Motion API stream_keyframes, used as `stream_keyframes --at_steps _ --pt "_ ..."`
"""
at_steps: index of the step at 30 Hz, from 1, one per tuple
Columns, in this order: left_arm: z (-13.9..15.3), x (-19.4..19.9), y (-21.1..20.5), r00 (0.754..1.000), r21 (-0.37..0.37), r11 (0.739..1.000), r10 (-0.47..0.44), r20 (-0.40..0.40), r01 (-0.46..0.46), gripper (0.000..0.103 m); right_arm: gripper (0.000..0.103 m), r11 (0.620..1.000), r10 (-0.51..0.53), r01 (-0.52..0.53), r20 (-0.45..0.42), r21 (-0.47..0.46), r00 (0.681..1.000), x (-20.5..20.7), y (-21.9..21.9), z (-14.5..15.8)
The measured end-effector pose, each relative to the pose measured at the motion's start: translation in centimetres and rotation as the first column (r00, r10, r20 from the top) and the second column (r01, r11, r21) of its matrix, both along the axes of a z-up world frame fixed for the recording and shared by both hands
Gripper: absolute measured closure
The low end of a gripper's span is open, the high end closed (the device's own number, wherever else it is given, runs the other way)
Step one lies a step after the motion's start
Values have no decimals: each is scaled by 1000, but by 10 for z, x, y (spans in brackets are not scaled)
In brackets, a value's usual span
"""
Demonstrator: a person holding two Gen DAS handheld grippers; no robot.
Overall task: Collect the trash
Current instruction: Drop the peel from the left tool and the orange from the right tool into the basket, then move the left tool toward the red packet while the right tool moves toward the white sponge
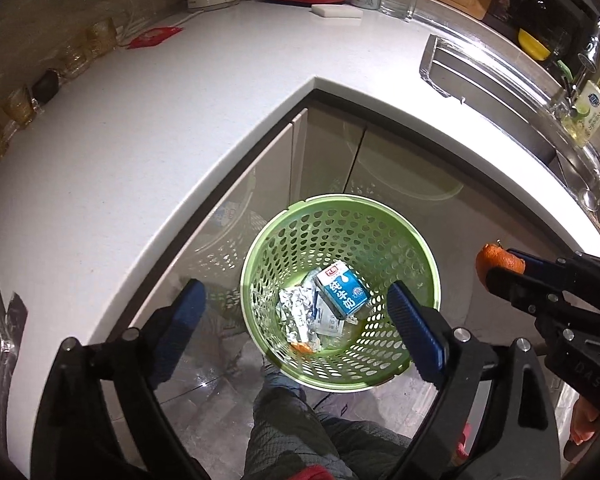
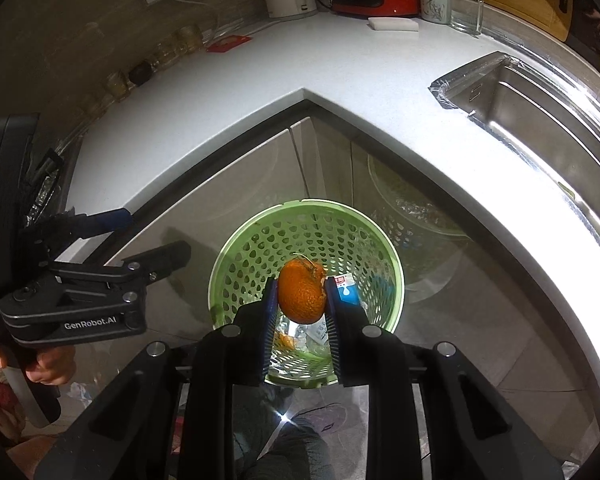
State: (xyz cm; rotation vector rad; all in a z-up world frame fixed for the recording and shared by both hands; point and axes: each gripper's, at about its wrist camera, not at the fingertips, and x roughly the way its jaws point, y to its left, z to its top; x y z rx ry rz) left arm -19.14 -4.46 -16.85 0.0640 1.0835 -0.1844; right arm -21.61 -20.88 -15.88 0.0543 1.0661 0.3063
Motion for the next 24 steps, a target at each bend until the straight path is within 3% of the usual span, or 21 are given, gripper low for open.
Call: stream_keyframes --at_steps 2,3,4,6,13,24 --pt "1 1 6 1000 3 1000 16 3 -16 14 77 1000 6 -6 -14 -1 1000 3 5 -5" --pt "1 2 10 1000 5 1000 25 3 -25 14 68 1000 13 -13 -27 -3 1000 5 7 -9" --pt "1 2 14 999 6 999 35 2 -35 14 45 1000 19 -19 -42 -7 999 7 9 -14" --pt "1 3 20 998 2 998 55 -2 -55 14 23 999 0 -2 -47 -36 999 9 12 -20" --pt "10 6 31 996 -3 996 90 9 -90 14 7 998 -60 59 -42 -18 997 12 2 -11" --pt "56 11 33 988 -34 993 114 102 -111 9 3 995 -100 101 101 1 990 9 -11 48"
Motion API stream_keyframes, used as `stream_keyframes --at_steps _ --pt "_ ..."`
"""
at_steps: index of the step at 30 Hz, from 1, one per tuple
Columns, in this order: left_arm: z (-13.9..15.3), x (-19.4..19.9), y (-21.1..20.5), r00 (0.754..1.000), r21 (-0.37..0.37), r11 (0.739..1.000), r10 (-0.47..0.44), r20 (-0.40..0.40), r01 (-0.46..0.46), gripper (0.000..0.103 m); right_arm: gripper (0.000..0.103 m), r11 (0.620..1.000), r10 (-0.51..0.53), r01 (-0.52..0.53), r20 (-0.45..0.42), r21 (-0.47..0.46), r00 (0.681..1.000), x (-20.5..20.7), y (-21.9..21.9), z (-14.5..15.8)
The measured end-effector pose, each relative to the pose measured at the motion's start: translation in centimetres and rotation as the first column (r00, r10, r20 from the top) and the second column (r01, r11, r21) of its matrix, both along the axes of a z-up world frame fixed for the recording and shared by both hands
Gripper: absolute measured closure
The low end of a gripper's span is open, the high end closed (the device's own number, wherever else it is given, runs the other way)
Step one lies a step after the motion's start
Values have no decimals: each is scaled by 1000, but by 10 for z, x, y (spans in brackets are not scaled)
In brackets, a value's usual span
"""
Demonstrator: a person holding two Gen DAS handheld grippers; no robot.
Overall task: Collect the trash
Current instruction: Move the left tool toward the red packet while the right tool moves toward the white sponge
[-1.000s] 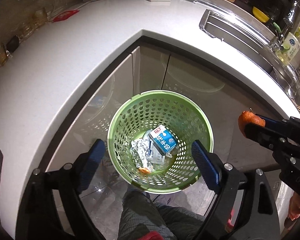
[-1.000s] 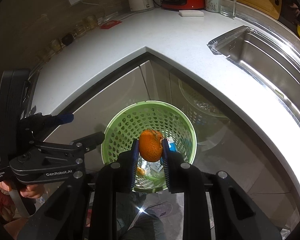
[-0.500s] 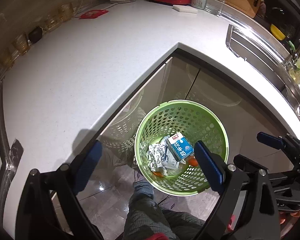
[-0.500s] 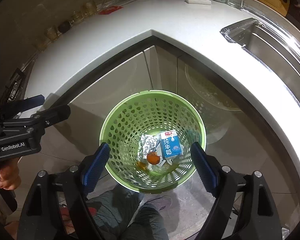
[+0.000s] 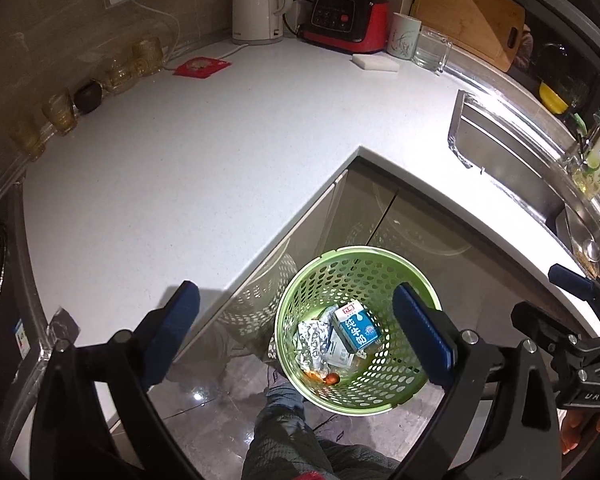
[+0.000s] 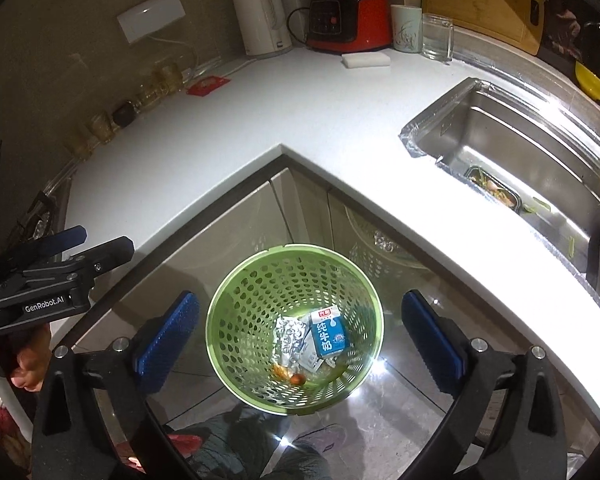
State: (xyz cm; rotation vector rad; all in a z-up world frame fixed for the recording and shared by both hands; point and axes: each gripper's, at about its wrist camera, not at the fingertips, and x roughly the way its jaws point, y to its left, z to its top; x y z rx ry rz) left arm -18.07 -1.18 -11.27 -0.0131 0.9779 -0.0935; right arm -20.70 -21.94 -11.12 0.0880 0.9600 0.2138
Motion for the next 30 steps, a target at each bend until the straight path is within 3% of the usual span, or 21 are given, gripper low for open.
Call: stream_keyframes --at_steps 8,13,25,30 --pt "17 39 22 997 -26 997 77 26 -76 8 3 1000 -4 5 50 -22 999 28 4 19" --pt "18 86 46 987 -40 986 163 19 -162 8 3 999 7 -4 61 -34 998 67 12 23" --pt "9 269 84 934 -71 932 358 11 -357 8 3 998 10 -4 103 -60 995 214 41 28" --pt "-13 347 102 892 -55 891 451 -13 -451 8 3 998 16 -8 118 -67 993 285 59 25"
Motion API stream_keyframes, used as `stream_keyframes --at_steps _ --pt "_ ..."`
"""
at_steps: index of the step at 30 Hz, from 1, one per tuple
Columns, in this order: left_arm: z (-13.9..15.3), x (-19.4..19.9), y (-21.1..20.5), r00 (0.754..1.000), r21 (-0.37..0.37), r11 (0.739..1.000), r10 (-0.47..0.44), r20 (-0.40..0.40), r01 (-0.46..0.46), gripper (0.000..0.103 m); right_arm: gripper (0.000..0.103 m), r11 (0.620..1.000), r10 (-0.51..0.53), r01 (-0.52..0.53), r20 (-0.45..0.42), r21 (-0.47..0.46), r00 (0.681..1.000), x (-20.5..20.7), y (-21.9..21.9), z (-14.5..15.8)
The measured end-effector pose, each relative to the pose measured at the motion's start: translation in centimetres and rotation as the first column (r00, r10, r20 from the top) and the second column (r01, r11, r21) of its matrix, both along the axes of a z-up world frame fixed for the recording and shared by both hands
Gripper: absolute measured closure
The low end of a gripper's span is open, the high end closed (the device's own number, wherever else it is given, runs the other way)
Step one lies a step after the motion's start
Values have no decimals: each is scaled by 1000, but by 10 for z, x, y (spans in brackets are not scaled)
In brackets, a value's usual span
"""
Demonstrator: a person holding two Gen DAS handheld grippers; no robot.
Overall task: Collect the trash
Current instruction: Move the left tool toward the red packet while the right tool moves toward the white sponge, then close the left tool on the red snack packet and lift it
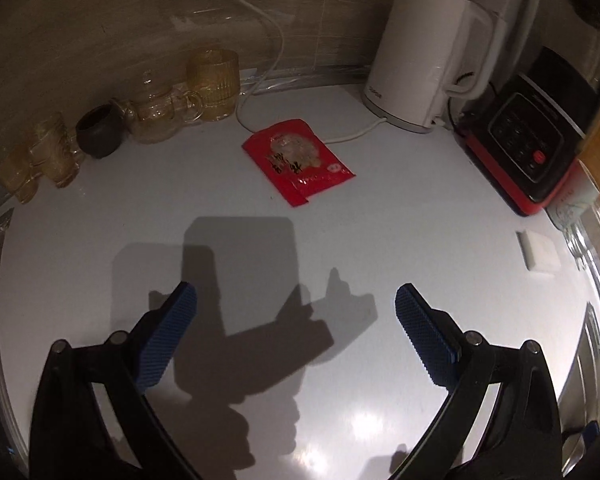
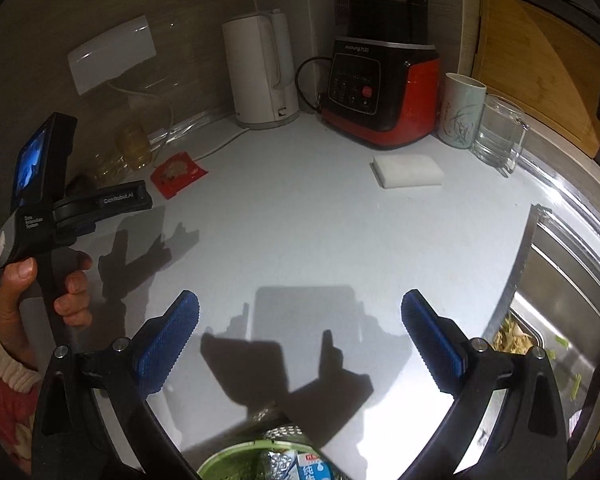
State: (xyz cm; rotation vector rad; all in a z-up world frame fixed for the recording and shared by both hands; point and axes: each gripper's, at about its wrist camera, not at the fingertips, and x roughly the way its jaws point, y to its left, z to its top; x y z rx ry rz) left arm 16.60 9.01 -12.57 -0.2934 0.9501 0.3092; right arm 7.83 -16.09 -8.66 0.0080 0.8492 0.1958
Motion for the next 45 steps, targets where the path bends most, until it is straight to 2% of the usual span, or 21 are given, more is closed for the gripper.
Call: stream_keyframes --at_steps 4,9,18,27,38,41,45 --pt "-20 56 18 995 -30 995 95 -37 -96 8 3 1000 -1 1 4 15 1000 47 11 -4" --pt "-39 110 34 975 -26 978 205 -88 -208 8 3 1000 8 -8 -11 28 1000 87 21 -13" --pt "-57 161 47 945 -59 947 308 -106 -315 8 3 999 31 -31 -34 -8 999 112 31 -29" --pt "-70 185 47 935 -72 938 329 -131 -340 8 3 999 23 -24 -42 -23 999 127 30 -33" --pt "-74 197 49 931 -39 936 342 -127 -349 8 3 999 -14 13 -13 -36 1000 144 28 -28" --pt "-73 194 47 934 -18 939 338 -120 -342 11 3 999 -18 18 -10 -36 1000 146 28 -26" --pt "-73 198 45 936 25 943 332 -113 -332 21 3 999 -14 14 -5 -33 1000 147 33 -24"
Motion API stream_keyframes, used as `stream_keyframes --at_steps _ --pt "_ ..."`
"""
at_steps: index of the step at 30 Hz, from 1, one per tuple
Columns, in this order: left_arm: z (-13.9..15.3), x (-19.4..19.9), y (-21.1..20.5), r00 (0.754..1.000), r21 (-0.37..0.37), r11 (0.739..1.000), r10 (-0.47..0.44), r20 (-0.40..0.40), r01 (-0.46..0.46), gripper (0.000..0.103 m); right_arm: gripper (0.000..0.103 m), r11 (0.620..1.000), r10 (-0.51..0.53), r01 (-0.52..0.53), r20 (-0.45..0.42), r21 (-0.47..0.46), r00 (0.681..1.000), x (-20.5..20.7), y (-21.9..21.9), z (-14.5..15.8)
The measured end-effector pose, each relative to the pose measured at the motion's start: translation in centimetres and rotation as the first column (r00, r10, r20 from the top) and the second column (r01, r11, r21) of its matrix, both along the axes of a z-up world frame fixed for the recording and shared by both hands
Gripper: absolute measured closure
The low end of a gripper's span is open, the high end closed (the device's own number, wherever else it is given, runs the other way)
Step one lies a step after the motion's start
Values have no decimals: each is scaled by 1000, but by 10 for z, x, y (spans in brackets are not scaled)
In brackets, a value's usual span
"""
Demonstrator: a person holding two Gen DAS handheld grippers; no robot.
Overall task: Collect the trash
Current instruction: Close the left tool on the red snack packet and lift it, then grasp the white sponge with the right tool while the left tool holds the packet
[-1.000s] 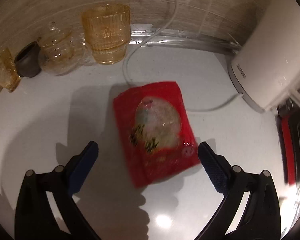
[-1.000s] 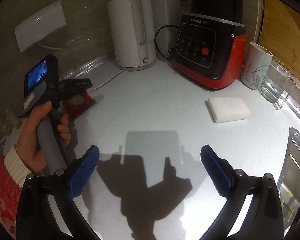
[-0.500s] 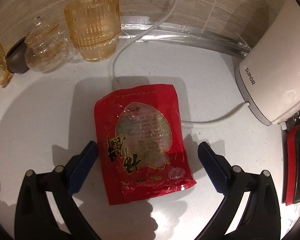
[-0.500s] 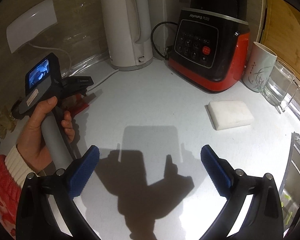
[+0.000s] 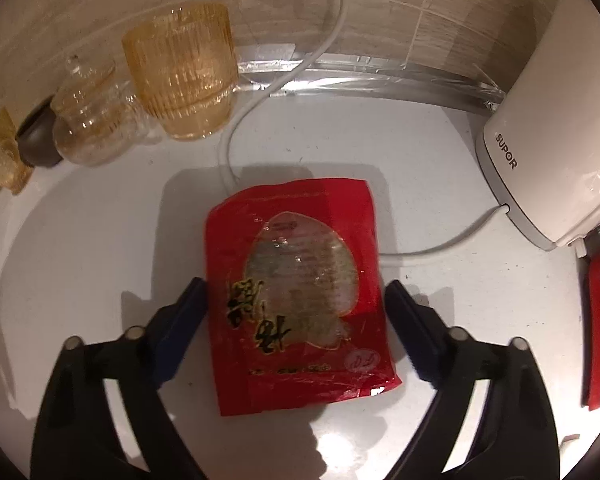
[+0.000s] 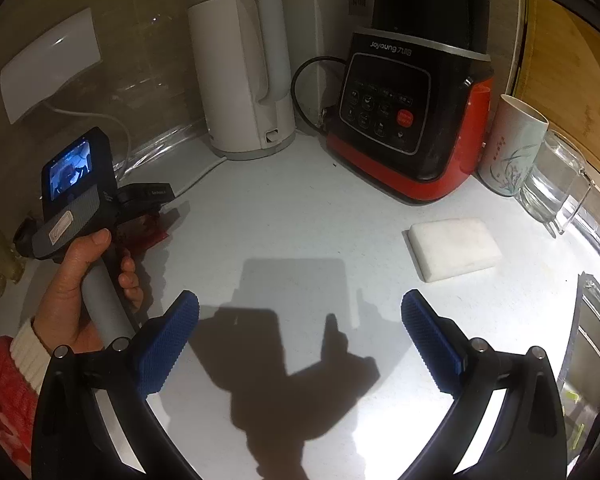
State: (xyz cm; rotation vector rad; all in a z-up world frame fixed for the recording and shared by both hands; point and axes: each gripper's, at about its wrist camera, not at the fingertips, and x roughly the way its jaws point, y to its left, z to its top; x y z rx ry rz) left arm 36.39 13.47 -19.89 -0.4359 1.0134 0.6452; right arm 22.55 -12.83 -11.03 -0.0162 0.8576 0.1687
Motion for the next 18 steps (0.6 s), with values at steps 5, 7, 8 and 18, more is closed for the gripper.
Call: stream_keyframes --at_steps 5,7,8,18 --pt "2 -1 0 1000 33 999 2 -3 -2 46 3 1000 9 -9 6 -8 1000 1 6 1" --pt "3 -3 2 1000 34 999 -7 9 6 54 3 1000 13 -13 6 -7 1000 1 6 1" --pt "4 -4 3 1000 38 999 -8 15 7 62 3 1000 12 -12 6 -7 1000 1 7 1" --pt "12 -19 -4 990 33 993 -117 80 115 81 3 1000 -2 3 15 -3 1000 -3 2 2"
